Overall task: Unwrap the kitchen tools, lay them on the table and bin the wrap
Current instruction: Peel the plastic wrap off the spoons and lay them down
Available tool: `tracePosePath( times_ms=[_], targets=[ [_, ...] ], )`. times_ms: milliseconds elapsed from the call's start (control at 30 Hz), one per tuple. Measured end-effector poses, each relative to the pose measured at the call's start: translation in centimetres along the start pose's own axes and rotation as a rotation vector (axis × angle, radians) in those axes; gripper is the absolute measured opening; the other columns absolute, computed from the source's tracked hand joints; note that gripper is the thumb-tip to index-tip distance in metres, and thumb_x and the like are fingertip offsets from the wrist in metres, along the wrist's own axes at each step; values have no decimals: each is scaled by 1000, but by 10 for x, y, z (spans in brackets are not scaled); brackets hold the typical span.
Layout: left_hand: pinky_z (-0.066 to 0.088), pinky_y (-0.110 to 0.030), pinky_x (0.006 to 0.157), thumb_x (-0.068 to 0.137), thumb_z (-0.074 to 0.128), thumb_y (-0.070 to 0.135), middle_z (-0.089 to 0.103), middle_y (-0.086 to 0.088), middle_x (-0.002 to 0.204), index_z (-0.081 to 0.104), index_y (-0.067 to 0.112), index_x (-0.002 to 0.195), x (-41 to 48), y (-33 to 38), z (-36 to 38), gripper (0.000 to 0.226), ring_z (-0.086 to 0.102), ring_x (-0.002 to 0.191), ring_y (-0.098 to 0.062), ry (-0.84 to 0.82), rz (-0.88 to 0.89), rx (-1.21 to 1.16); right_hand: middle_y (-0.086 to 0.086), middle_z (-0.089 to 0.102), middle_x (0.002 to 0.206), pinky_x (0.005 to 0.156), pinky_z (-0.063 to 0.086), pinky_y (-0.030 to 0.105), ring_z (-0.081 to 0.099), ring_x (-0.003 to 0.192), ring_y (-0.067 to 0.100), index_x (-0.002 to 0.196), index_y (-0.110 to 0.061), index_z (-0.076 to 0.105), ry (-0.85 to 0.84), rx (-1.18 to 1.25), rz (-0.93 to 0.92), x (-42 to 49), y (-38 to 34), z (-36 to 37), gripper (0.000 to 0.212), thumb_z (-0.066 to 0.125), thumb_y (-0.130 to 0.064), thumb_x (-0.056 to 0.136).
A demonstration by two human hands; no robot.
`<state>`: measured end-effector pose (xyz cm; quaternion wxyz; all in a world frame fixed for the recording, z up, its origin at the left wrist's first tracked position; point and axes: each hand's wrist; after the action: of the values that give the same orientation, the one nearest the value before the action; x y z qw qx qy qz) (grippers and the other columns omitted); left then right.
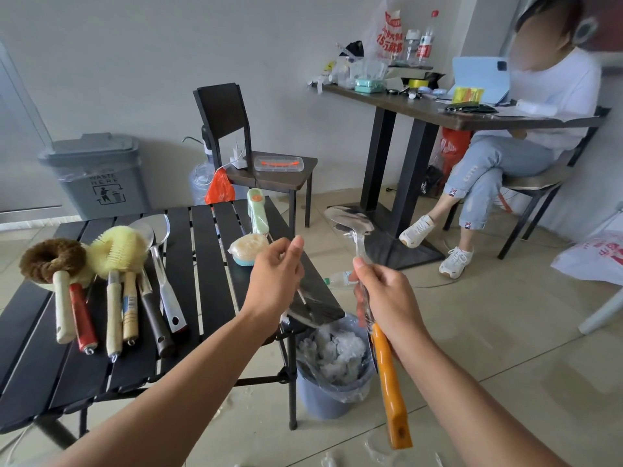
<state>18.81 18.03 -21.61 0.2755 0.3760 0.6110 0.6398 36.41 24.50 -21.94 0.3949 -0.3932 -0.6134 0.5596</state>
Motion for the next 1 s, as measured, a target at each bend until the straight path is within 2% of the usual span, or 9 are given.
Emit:
tracePosePath(
  times_ms=[133, 200, 300, 433, 533, 633, 700, 800, 1000],
  targets=[
    [25, -20, 38, 113, 48, 37, 39, 5, 61, 75, 9, 107, -1, 0, -3, 39, 28, 47, -8, -209, -172, -94, -3, 61, 61, 42, 47, 26, 57, 46, 15, 101, -16, 76, -22, -31, 13, 2, 3, 1, 39, 53, -45, 110],
    [24, -20, 40, 114, 48, 33, 38, 6, 60, 74, 11, 93, -3, 2, -2, 40, 27, 47, -9, -234, -187, -82, -4, 60, 60, 43, 46, 26, 56, 47, 13, 106, -18, 76, -24, -29, 36, 2, 2, 2, 39, 48, -45, 112],
    [23, -25, 44, 107, 48, 29, 37, 3, 56, 51, 26, 56, -10, 3, 6, 51, 27, 47, -14, -185, -141, 4, -4, 60, 59, 40, 41, 25, 51, 44, 12, 110, -19, 73, -26, -33, 33, 0, 1, 6, 38, 42, -41, 115],
    [31, -25, 44, 95, 74, 52, 41, -11, 58, 46, 20, 59, -20, 0, 15, 57, 32, 45, -18, -125, -23, -11, -4, 58, 57, 36, 36, 24, 47, 40, 10, 108, -17, 71, -12, -33, -11, -2, 0, 10, 31, 51, -40, 112],
    [41, -24, 43, 97, 75, 46, 67, -12, 63, 58, 20, 56, -20, -2, 17, 51, 49, 41, -16, -76, -1, -33, -3, 58, 59, 36, 35, 21, 47, 41, 11, 98, -11, 68, -5, -26, -43, -1, -1, 8, 31, 65, -41, 105],
    [52, -25, 44, 104, 68, 36, 81, -9, 82, 65, 4, 77, -21, -1, 20, 42, 73, 54, -19, -58, -18, -51, -1, 65, 62, 38, 40, 24, 56, 45, 15, 99, -11, 70, -4, -56, -50, -1, -1, 6, 26, 61, -33, 108],
    [48, -24, 40, 105, 68, 35, 81, -10, 80, 55, -3, 79, -20, -2, 20, 47, 66, 45, -16, -51, -28, -47, 0, 69, 65, 42, 46, 27, 60, 48, 17, 103, -14, 72, -6, -74, -40, -1, 0, 4, 24, 58, -33, 110],
    [36, -19, 35, 104, 69, 35, 76, -12, 67, 47, 13, 68, -17, -1, 18, 47, 44, 31, -12, -11, 10, 53, 1, 69, 64, 44, 45, 27, 57, 49, 15, 104, -12, 72, -15, -61, -37, 0, 0, 4, 25, 56, -30, 110],
    [38, -23, 36, 102, 72, 36, 62, -11, 48, 45, 10, 72, -10, 4, 10, 48, 46, 32, -18, 35, 34, 170, 0, 63, 64, 42, 41, 23, 50, 44, 14, 101, -7, 72, 2, -8, -12, 7, 0, -2, 30, 55, -28, 111]
  ],
)
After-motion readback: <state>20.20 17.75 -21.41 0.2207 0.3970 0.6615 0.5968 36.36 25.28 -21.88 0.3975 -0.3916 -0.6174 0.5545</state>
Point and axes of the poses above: each hand's wrist, its own x-axis towards the middle knuckle, its own z-axis out of the palm, y = z × x
